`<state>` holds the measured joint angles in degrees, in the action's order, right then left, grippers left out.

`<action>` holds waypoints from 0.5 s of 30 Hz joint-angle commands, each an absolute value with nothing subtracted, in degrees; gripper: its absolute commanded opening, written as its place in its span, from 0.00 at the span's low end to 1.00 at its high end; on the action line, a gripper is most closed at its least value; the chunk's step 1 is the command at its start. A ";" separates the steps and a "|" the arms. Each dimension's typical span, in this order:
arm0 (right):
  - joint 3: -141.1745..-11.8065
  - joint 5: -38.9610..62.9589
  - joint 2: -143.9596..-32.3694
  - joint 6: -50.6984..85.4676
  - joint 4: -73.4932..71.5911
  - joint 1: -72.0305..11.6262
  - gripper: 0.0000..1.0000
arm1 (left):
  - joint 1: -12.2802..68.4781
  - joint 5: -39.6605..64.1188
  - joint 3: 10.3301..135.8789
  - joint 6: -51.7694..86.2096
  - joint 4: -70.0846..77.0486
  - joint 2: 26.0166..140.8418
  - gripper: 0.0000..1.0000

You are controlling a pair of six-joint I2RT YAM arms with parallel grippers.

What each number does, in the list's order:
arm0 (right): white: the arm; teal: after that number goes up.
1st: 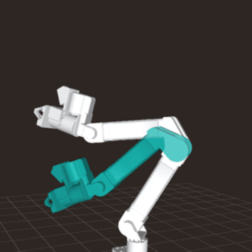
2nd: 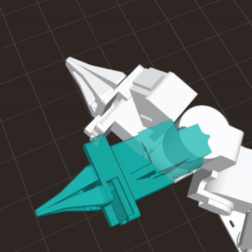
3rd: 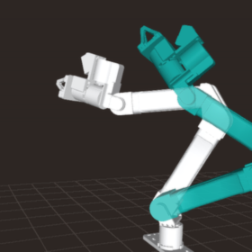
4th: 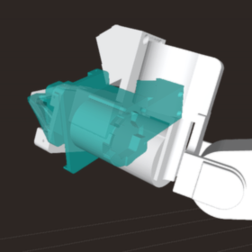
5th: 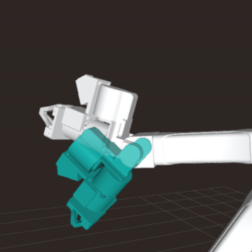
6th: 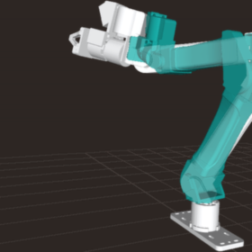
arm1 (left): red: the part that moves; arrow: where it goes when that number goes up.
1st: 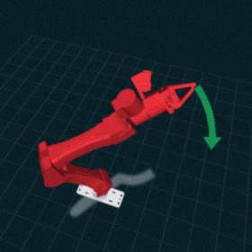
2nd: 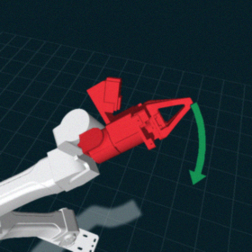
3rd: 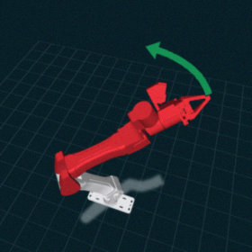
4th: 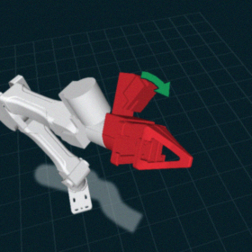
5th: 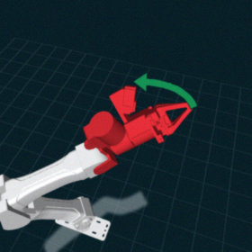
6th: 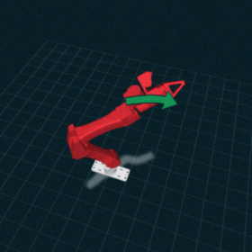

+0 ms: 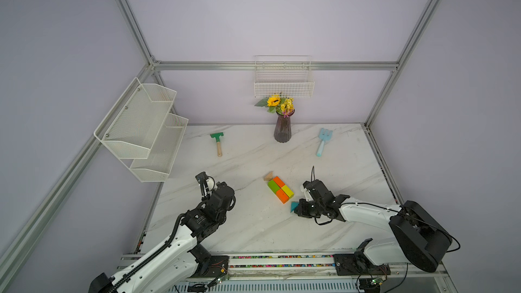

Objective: Assemble a piece of candy with building blocks
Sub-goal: Assemble the building block at the center of the board.

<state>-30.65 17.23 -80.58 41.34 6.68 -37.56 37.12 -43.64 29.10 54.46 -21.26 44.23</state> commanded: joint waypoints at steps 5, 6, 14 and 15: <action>-32.68 16.01 -81.69 40.07 5.56 -37.75 0.00 | 36.47 -44.31 28.75 55.02 -21.36 43.14 0.00; -32.78 15.81 -81.83 39.91 5.84 -37.79 0.00 | 36.47 -44.38 28.70 55.10 -21.38 43.15 0.00; -33.05 13.46 -81.89 37.48 10.38 -37.79 0.00 | 36.42 -44.23 28.64 55.37 -21.44 43.08 0.00; -32.90 13.21 -81.75 37.27 10.93 -37.79 0.00 | 36.44 -44.30 28.51 55.46 -21.37 43.14 0.00</action>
<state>-32.03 15.40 -81.73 39.11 8.03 -37.56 36.75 -43.64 29.10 54.50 -21.96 43.68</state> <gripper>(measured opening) 0.041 0.047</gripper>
